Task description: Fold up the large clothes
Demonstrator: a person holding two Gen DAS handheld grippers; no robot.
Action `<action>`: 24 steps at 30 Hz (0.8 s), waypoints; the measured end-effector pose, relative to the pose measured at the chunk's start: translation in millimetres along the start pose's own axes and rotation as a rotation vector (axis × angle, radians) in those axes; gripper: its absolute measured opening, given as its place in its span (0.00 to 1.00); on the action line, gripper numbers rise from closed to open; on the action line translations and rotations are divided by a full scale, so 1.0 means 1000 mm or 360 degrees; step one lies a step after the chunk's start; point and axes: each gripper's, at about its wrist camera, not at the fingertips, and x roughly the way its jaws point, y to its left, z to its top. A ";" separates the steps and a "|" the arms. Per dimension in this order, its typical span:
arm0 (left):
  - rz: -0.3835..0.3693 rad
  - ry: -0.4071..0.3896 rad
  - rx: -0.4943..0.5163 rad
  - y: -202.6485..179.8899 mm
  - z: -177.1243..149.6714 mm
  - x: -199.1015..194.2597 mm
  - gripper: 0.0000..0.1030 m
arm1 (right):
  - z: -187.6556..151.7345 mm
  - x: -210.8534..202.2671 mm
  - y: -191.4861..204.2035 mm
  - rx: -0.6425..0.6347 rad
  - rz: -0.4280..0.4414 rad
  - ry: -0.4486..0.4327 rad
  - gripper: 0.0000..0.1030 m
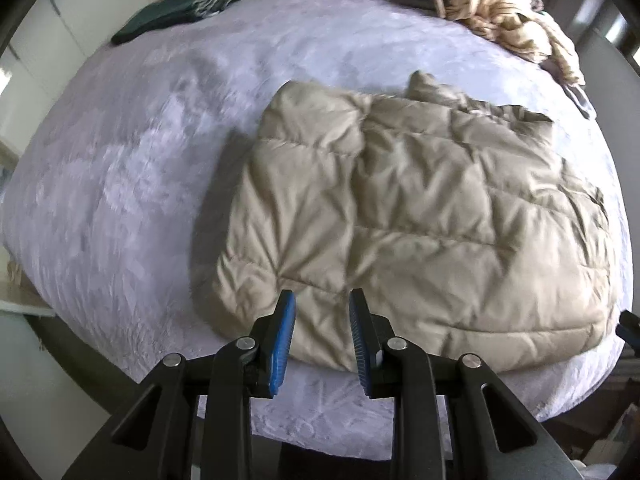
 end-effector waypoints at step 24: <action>0.0051 -0.0105 0.0101 -0.014 0.003 -0.034 0.99 | 0.000 -0.004 0.088 -0.0354 -0.0013 -0.0131 0.87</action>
